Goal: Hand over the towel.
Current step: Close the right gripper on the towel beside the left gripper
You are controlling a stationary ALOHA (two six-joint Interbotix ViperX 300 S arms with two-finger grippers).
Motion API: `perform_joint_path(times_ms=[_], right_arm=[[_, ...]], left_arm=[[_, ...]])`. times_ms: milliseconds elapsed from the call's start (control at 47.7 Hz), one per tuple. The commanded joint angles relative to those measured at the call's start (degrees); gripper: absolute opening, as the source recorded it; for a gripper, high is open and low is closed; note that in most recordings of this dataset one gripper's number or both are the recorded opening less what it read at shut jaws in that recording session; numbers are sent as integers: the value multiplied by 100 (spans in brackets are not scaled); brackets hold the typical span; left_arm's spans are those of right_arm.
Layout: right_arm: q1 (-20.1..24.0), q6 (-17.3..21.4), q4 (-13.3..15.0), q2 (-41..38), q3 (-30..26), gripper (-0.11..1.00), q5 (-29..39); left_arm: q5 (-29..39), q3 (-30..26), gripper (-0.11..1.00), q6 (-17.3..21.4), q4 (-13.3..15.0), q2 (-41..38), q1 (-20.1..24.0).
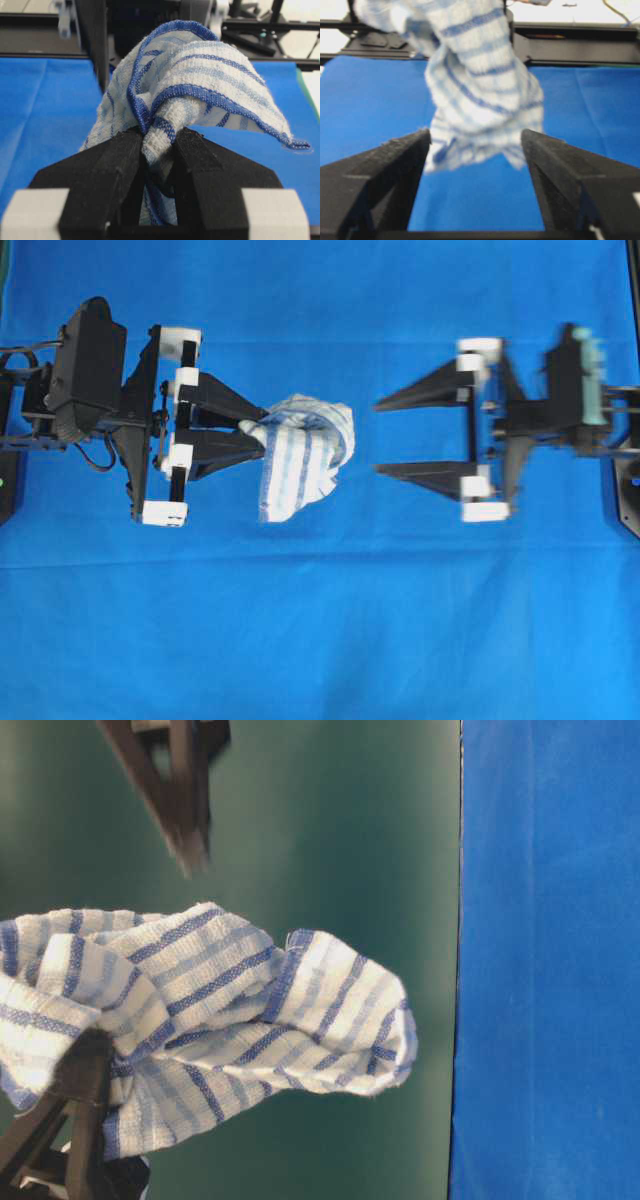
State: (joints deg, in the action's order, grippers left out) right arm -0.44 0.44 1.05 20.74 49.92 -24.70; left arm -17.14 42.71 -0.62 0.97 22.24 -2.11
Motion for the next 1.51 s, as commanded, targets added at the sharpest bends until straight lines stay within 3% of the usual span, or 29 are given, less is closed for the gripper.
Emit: perform_joint_path(times_ms=[0,419,797,860,1028,1070,1447,1489], right_arm=[[0,9,9,-299,-404,72,-88],[0,-44,9,-1582,-1819,73,255],[0,-62,0,-1652,-1925,71,422],[0,-79,9,-1652,-1925,63,466],[0,-97,9,-1644,-1916,17,510],[0,-97,9,-1644,-1916,10,510],[0,-79,9,-1635,-1925,10,519],[0,-79,9,-1635,-1925,10,519]], left_arm=[[-79,-88,10,9,0,35,-18],[-114,-97,10,26,9,9,-26],[-149,-97,10,97,9,0,-26],[-158,-97,10,88,9,0,-26],[-167,-97,10,88,9,0,-26],[-158,-97,10,88,9,0,-26],[-141,-97,11,62,9,-9,35],[-158,-97,16,18,18,-9,44]])
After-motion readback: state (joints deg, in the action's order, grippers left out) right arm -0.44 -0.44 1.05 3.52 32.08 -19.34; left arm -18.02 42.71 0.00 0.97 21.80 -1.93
